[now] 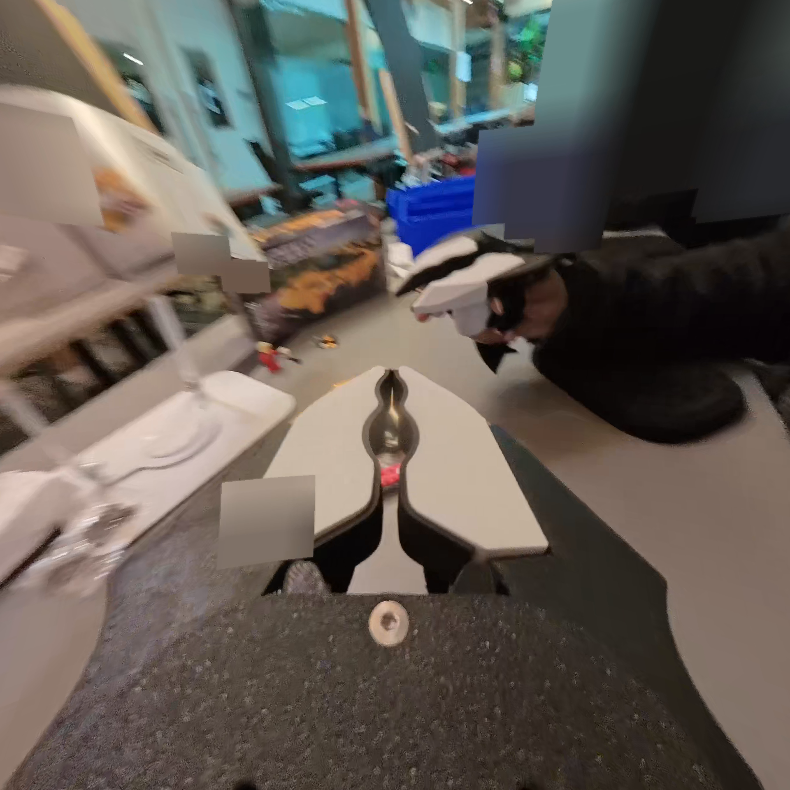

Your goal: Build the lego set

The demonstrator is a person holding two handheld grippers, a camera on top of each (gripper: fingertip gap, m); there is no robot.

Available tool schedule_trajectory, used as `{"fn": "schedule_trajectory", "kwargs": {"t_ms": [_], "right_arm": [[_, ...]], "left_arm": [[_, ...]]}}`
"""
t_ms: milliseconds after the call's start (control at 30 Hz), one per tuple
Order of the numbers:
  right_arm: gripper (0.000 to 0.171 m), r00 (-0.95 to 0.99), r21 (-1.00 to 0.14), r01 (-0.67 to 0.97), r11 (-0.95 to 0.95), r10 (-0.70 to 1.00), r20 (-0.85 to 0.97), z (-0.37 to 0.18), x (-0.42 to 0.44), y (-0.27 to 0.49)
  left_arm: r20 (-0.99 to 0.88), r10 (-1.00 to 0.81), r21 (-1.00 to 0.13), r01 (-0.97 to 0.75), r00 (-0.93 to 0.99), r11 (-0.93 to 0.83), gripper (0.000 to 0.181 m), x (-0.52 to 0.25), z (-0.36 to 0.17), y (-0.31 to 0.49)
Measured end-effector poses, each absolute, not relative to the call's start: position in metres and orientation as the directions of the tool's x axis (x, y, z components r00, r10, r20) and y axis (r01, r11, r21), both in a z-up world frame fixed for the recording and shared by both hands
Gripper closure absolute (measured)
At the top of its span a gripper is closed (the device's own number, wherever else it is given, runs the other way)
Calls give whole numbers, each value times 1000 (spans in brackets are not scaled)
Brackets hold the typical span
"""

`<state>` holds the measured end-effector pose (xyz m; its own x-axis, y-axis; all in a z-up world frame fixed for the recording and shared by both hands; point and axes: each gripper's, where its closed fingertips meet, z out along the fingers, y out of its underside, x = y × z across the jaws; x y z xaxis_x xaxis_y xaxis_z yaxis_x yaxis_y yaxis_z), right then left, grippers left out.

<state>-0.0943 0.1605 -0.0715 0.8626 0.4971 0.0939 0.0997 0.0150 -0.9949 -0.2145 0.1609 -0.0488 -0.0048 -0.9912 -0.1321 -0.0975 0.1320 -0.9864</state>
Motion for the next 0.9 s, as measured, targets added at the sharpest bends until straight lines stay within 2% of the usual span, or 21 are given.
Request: {"fn": "schedule_trajectory", "kwargs": {"t_ms": [100,167,233,333,433,533,600,667,833,900], "right_arm": [[171,938,-998,54,33,341,62,-67,-62,169],[171,965,-999,25,41,261,35,-64,-43,171],[171,974,-999,8,42,224,17,-64,-31,172],[171,978,-1000,-10,25,210,-4,-68,-24,173],[171,978,-1000,10,4,206,11,-75,-24,176],[171,977,-999,42,-18,208,38,-82,-26,179],[171,975,-998,50,-40,218,40,-88,-29,181],[171,974,-997,59,-54,220,46,-92,-29,182],[171,971,-996,54,-71,237,36,-97,-28,181],[171,968,-996,43,-77,252,22,-99,-29,181]], "left_arm": [[-178,-951,-984,-41,254,174,181,-266,-7,194],[-212,-864,-976,-61,457,207,181,-322,14,224],[-240,-748,-971,-159,619,180,181,-387,20,260],[-276,-619,-939,-344,735,11,181,-482,5,312],[-286,-645,-826,-523,709,-208,181,-544,-32,348],[-287,-765,-575,-742,577,-344,174,-578,-82,368],[-285,-844,-362,-866,455,-345,169,-593,-111,376],[-262,-904,-199,-935,339,-293,164,-600,-134,384],[-148,-960,67,-966,237,-249,153,-614,-182,397],[-95,-970,125,-964,224,-235,152,-616,-194,395]]}}
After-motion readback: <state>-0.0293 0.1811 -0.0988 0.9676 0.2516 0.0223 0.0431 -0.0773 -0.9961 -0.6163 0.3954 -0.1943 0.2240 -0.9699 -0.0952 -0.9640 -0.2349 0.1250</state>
